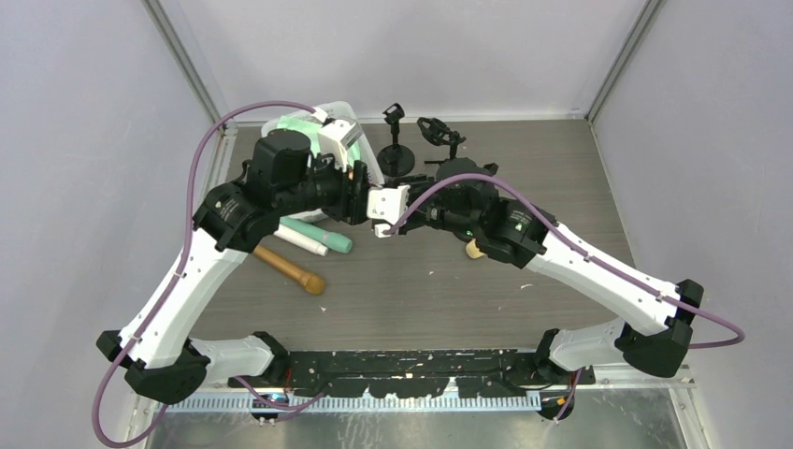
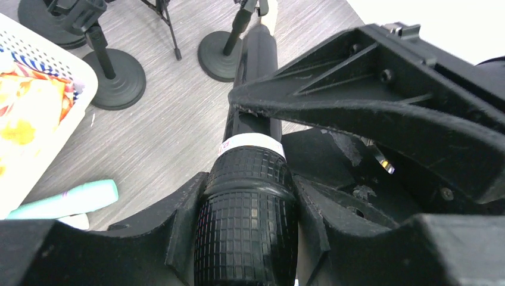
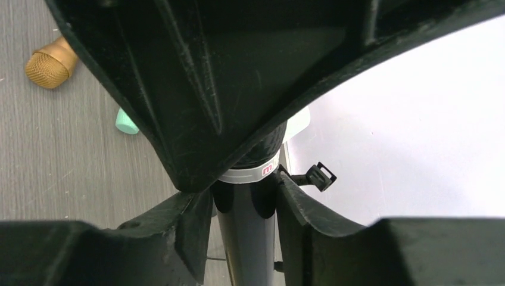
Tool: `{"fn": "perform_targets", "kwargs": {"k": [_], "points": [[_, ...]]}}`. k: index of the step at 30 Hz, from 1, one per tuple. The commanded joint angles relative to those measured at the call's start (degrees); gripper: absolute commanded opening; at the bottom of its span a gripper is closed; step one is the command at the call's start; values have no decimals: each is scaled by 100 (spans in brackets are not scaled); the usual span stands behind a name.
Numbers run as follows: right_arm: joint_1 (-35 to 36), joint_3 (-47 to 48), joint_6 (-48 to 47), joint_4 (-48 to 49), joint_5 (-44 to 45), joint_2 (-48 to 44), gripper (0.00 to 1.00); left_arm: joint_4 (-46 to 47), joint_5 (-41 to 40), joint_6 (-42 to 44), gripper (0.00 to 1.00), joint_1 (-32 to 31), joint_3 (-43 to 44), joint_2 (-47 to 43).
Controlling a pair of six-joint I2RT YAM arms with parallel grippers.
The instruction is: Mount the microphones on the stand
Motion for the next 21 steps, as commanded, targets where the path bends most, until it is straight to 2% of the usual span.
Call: {"fn": "perform_targets", "kwargs": {"k": [1,4,5,7,11,12,15,21], "points": [[48,-271,267,949,22,-119,41,317,166,91,14,2,108,-212],[52,-480,558,1244,132,-202,33,440,130,70,36,1,63,-311],[49,-580,694,1335,188,-235,31,536,109,53,49,2,37,-363],[45,-702,913,1550,379,-316,27,689,66,-3,68,2,-36,-494],[47,-1137,1560,2171,819,-509,23,1165,-61,-116,96,2,-261,-840],[45,-1246,1655,2303,923,-550,23,1300,-75,-126,99,2,-326,-940],[45,-1488,2559,2902,1556,-640,19,1773,-228,-146,100,2,-598,-1255],[52,-1502,4948,3761,2527,-856,17,2568,-474,-84,100,2,-1315,-1860]]}}
